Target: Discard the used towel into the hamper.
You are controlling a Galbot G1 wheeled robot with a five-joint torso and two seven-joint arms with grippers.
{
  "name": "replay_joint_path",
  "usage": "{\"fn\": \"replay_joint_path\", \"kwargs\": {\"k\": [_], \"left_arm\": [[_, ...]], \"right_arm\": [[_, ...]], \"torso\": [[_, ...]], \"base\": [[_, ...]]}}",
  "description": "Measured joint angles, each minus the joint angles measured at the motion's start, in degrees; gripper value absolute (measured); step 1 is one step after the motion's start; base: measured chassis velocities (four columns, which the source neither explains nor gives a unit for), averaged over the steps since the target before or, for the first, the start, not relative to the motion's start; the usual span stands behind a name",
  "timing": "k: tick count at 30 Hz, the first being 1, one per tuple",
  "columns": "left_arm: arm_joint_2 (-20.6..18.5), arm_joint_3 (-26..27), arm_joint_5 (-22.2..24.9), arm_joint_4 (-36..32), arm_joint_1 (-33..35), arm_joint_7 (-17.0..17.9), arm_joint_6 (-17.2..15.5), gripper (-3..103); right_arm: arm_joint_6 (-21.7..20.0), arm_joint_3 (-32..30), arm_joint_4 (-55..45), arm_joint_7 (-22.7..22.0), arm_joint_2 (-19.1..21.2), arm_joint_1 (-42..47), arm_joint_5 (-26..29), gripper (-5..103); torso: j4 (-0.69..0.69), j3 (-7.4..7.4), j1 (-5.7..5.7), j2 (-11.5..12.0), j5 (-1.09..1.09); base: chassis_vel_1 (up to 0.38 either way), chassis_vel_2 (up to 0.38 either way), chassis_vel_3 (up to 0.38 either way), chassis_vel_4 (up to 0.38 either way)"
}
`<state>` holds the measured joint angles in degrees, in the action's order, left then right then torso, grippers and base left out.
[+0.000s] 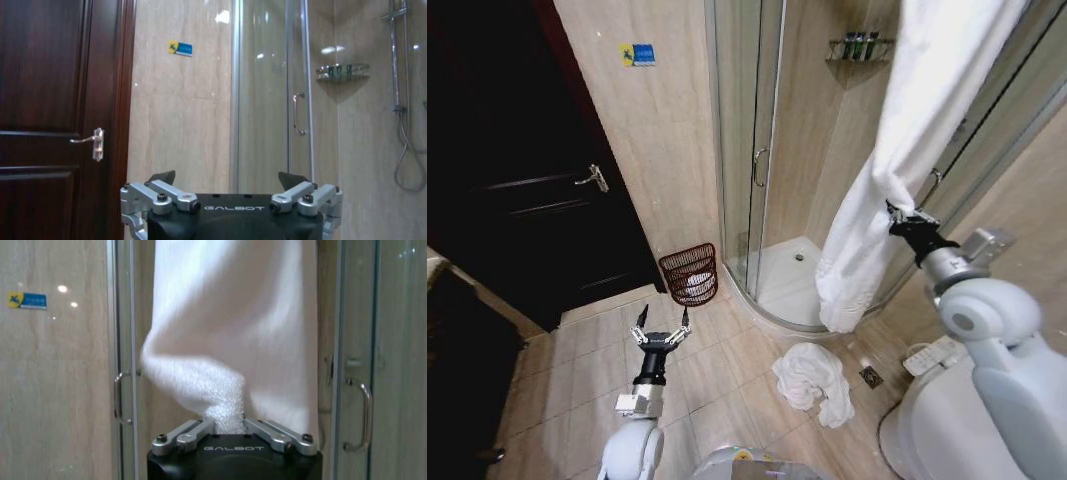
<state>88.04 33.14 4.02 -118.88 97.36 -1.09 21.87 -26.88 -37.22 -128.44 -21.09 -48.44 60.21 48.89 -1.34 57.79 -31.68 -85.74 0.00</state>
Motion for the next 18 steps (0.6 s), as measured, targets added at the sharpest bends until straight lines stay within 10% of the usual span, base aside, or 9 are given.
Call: {"fn": "replay_joint_path", "kwargs": {"k": [18], "left_arm": [[-0.1, -0.7, -0.2, 1.3, -0.1, 0.0, 1.5, 100]], "right_arm": [[1.1, -1.2, -5.8, 2.2, -5.6, 7.9, -6.1, 3]], "torso": [[-0.01, 0.00, 0.00, 0.0, 0.02]], "base": [[0.000, 0.000, 0.000, 0.000]]}}
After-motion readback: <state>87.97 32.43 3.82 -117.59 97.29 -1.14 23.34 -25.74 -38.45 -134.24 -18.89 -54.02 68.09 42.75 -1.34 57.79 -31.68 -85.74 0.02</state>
